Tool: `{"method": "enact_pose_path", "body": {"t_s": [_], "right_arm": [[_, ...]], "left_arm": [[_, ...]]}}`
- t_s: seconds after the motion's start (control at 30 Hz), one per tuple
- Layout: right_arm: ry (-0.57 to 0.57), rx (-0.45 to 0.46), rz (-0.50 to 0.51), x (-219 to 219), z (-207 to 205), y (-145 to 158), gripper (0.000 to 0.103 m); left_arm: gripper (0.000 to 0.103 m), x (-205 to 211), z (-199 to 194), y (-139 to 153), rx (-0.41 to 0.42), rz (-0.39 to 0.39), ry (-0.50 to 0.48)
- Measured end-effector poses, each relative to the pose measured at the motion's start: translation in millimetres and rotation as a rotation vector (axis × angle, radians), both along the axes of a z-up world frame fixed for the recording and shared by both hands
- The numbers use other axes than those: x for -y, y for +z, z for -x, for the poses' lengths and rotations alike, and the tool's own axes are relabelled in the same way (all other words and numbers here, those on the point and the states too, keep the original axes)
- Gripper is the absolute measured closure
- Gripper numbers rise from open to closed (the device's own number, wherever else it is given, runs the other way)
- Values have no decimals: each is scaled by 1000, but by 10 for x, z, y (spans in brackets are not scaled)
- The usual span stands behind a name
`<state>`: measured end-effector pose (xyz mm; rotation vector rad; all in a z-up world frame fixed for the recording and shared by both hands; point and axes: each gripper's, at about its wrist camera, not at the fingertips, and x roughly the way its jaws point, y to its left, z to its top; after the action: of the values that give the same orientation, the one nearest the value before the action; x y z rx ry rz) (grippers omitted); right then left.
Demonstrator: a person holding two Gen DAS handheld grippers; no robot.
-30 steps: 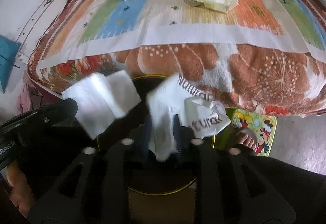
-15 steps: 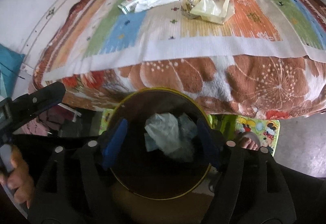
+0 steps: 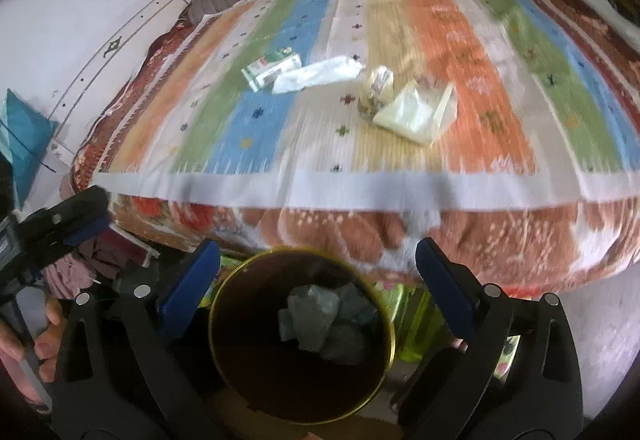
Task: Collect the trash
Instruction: 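Move both open tools back over the remaining trash on the bed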
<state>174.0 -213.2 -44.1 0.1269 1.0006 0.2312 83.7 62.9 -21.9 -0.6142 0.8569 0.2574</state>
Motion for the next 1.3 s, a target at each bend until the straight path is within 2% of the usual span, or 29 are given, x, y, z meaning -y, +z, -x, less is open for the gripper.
{"method": "enact_pose_path", "body": {"t_s": [0.2,0.37,0.5,0.6,0.67,0.97,1.1,1.3], "right_arm": [[-18,11,35,104,-353,91,9],[-14,37,68,147,-620,157,9],[1,54,57,131,-790,173,9],[8,45,65,88,-908,129,9],[1,49,66,92,-1038,113,9],[-1,22,97,71,-1504,-48,10],[8,-2,70,15,-1662,-127,10],[15,-17,94,-32,-1908,-259,17]], "left_arm": [[6,-141,-245,65,-42,-91,12],[6,-290,-492,87,-55,-105,14],[6,-434,-748,51,-47,-68,-2],[6,-591,-880,-11,10,35,31],[6,-659,-950,-48,25,68,50],[6,-833,-1351,-336,-42,44,62],[7,-921,-1470,-440,-34,73,56],[7,-1030,-1584,-568,-7,95,89]]}}
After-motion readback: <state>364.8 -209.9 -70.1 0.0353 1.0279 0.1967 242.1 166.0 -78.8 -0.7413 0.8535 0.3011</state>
